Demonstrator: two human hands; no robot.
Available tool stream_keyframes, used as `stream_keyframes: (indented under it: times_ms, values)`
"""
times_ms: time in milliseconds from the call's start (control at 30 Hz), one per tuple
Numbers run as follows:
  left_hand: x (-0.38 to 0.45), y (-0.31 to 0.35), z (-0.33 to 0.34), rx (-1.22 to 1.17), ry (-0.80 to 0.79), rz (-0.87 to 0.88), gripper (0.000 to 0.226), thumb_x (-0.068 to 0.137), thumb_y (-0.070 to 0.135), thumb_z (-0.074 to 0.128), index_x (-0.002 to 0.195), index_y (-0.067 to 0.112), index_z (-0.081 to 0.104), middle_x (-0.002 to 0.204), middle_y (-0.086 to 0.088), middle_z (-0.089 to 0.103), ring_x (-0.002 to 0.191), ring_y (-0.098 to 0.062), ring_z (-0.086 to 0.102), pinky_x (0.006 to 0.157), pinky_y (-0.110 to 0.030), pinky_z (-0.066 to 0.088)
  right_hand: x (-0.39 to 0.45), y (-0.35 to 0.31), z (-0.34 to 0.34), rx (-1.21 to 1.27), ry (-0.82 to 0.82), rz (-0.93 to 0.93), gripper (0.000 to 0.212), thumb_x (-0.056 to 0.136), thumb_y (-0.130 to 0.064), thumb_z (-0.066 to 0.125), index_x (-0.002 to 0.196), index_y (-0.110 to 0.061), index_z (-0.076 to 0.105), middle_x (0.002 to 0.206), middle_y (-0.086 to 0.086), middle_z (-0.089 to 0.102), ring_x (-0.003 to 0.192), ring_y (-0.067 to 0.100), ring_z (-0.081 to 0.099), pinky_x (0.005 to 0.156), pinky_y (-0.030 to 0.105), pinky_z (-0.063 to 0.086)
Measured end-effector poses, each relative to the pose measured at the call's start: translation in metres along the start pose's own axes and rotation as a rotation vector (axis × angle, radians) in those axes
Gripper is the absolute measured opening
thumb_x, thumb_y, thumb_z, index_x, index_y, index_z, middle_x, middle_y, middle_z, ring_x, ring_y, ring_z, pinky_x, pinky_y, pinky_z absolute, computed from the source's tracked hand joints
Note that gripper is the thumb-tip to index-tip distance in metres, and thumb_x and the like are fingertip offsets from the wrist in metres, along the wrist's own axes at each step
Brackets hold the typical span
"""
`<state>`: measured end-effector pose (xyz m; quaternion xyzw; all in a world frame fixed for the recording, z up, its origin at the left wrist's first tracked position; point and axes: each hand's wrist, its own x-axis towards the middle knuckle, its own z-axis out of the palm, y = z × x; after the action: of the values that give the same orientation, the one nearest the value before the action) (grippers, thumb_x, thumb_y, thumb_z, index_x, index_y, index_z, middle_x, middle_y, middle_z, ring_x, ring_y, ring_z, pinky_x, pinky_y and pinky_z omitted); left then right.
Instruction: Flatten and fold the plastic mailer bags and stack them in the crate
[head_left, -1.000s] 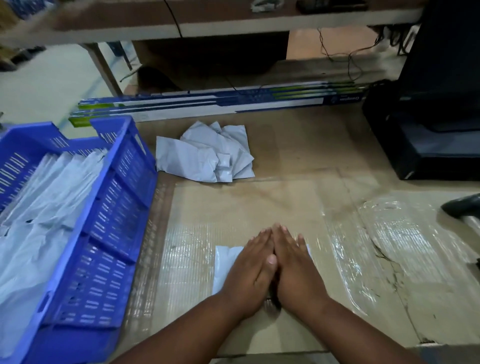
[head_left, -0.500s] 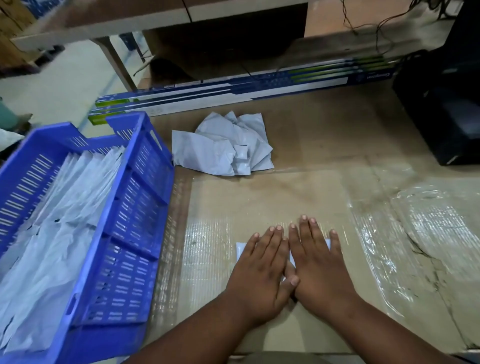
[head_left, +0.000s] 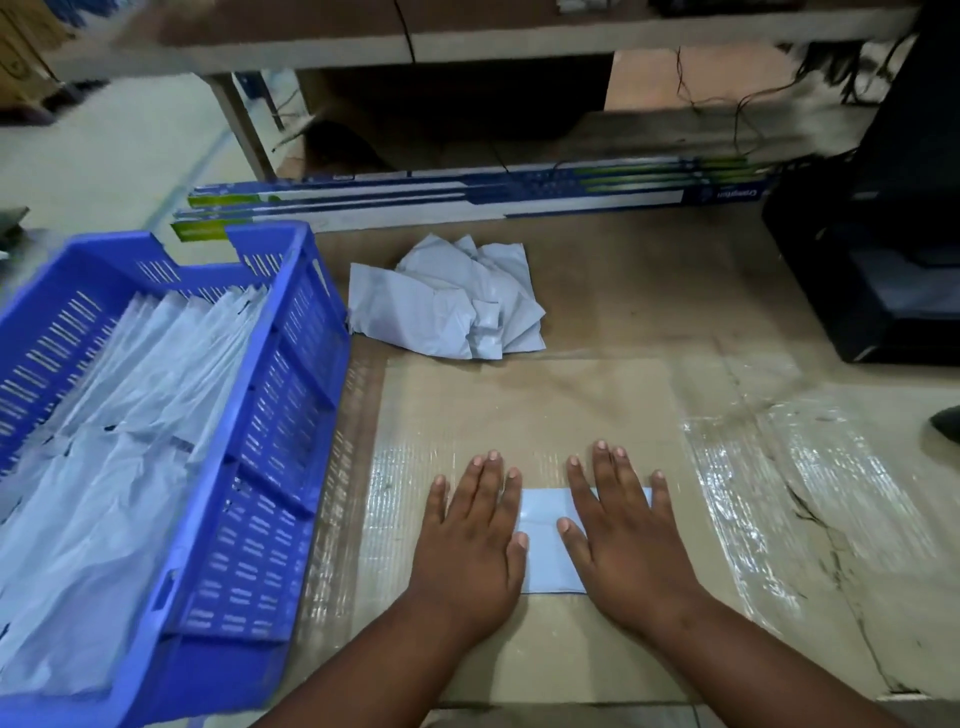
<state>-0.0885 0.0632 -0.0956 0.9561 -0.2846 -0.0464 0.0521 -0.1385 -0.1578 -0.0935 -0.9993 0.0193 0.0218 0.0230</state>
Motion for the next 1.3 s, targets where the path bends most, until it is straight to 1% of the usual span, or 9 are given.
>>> stream_keyframes:
  times_ms: [233, 400, 667, 800, 967, 1033, 1133, 1233, 1300]
  values:
    - [-0.003, -0.014, -0.015, 0.004, -0.044, 0.07, 0.073, 0.109, 0.056, 0.02, 0.171, 0.018, 0.008, 0.177, -0.003, -0.01, 0.164, -0.022, -0.007, 0.13, -0.057, 0.001, -0.008, -0.001, -0.009, 0.022, 0.046, -0.063, 0.067, 0.109, -0.052, 0.03, 0.165, -0.015, 0.032, 0.176, 0.01, 0.011, 0.163, 0.028, 0.012, 0.126, 0.063, 0.015]
    - [-0.025, -0.026, -0.032, 0.005, 0.135, 0.196, 0.065, 0.109, 0.044, 0.043, 0.163, 0.007, 0.037, 0.175, -0.012, 0.023, 0.163, -0.025, 0.018, 0.127, -0.05, 0.031, -0.028, -0.029, -0.01, 0.028, 0.079, -0.367, 0.071, 0.109, -0.053, 0.038, 0.167, -0.014, 0.026, 0.177, 0.006, 0.01, 0.163, 0.025, 0.011, 0.125, 0.057, 0.016]
    - [-0.057, -0.025, -0.007, 0.04, 0.077, 0.289, 0.074, 0.11, 0.054, 0.034, 0.168, 0.01, 0.023, 0.177, -0.01, 0.011, 0.165, -0.023, 0.007, 0.128, -0.051, 0.027, -0.023, -0.025, -0.006, 0.051, -0.106, -0.384, 0.072, 0.108, -0.054, 0.026, 0.17, -0.022, 0.006, 0.177, 0.0, -0.009, 0.163, 0.019, -0.011, 0.128, 0.051, 0.003]
    - [-0.058, -0.024, -0.007, 0.004, 0.084, 0.295, 0.075, 0.109, 0.055, 0.035, 0.168, 0.01, 0.023, 0.177, -0.01, 0.011, 0.165, -0.023, 0.007, 0.129, -0.05, 0.024, -0.025, -0.016, -0.019, 0.149, -0.132, -0.397, 0.07, 0.11, -0.055, 0.025, 0.17, -0.023, 0.009, 0.176, -0.005, -0.01, 0.161, 0.012, -0.013, 0.13, 0.043, -0.002]
    - [-0.041, -0.013, -0.029, 0.01, 0.112, 0.289, 0.063, 0.105, 0.055, 0.047, 0.145, 0.008, 0.059, 0.159, -0.015, 0.05, 0.146, -0.032, 0.048, 0.117, -0.049, 0.042, -0.045, 0.019, -0.024, 0.092, -0.086, -0.247, 0.07, 0.11, -0.056, 0.021, 0.169, -0.02, 0.011, 0.177, -0.002, -0.006, 0.163, 0.015, -0.006, 0.13, 0.048, 0.012]
    - [-0.026, -0.002, -0.033, -0.029, 0.161, 0.388, 0.051, 0.105, 0.045, 0.052, 0.137, 0.007, 0.065, 0.15, -0.014, 0.058, 0.138, -0.033, 0.055, 0.116, -0.048, 0.043, -0.053, 0.028, -0.017, 0.065, -0.116, -0.232, 0.073, 0.11, -0.058, 0.02, 0.169, -0.017, 0.007, 0.177, 0.001, -0.009, 0.163, 0.019, -0.006, 0.128, 0.05, 0.014]
    - [-0.014, 0.019, -0.021, -0.096, 0.121, 0.548, 0.054, 0.11, 0.039, 0.046, 0.154, 0.009, 0.053, 0.166, -0.008, 0.044, 0.157, -0.023, 0.035, 0.128, -0.041, 0.031, -0.053, 0.031, -0.009, 0.072, -0.115, -0.25, 0.075, 0.109, -0.059, 0.022, 0.169, -0.017, 0.007, 0.177, 0.003, -0.009, 0.163, 0.021, -0.006, 0.127, 0.05, 0.013]
    - [-0.015, 0.029, -0.012, -0.151, 0.056, 0.503, 0.058, 0.111, 0.039, 0.042, 0.162, 0.013, 0.041, 0.174, -0.002, 0.026, 0.163, -0.013, 0.017, 0.131, -0.037, 0.024, -0.048, 0.04, -0.009, 0.136, -0.111, -0.302, 0.073, 0.109, -0.058, 0.022, 0.169, -0.02, 0.005, 0.176, -0.003, -0.015, 0.162, 0.015, -0.014, 0.129, 0.043, 0.004]
    - [-0.014, 0.027, -0.013, -0.153, 0.039, 0.497, 0.056, 0.11, 0.037, 0.045, 0.161, 0.015, 0.043, 0.173, 0.001, 0.028, 0.162, -0.01, 0.016, 0.131, -0.033, 0.022, -0.044, 0.052, -0.012, 0.268, -0.169, -0.356, 0.07, 0.109, -0.055, 0.023, 0.169, -0.024, 0.007, 0.176, -0.01, -0.014, 0.161, 0.008, -0.015, 0.132, 0.038, 0.001]
